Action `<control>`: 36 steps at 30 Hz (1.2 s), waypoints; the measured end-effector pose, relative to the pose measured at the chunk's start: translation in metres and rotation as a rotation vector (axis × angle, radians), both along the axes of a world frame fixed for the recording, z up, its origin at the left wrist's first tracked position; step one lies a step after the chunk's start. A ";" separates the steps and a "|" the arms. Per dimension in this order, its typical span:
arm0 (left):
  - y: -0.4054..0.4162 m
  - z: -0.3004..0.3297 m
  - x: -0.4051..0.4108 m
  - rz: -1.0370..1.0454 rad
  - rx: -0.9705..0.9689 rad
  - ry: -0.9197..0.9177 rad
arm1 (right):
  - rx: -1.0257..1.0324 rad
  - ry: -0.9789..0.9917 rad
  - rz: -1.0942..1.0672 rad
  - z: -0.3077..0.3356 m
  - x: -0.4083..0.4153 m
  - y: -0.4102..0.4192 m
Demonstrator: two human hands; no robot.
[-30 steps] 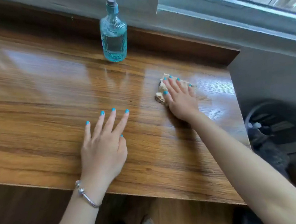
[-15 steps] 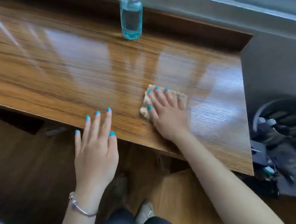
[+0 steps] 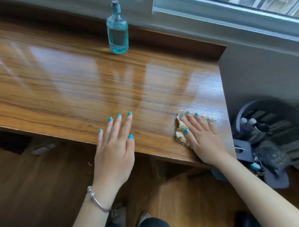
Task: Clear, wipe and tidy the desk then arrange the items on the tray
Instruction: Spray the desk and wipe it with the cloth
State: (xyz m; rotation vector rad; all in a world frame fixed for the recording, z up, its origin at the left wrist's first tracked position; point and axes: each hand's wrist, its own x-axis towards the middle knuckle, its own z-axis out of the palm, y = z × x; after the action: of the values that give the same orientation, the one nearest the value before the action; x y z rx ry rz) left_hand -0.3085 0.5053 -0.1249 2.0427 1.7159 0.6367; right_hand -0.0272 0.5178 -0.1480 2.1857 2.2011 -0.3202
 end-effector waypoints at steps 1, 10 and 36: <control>-0.001 -0.002 -0.004 -0.002 -0.017 -0.002 | -0.008 -0.008 -0.055 0.000 0.002 -0.006; 0.029 0.004 0.011 -0.176 -0.066 0.039 | 0.028 0.040 0.083 -0.008 -0.027 -0.015; 0.192 -0.020 0.066 -0.264 0.006 0.253 | 0.094 0.008 -0.290 -0.006 0.003 0.141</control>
State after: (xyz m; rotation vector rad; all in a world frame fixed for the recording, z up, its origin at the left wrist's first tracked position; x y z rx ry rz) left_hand -0.2426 0.6972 -0.1446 2.3836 1.5301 0.3100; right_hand -0.0241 0.6591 -0.1540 2.5604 1.9377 -0.2340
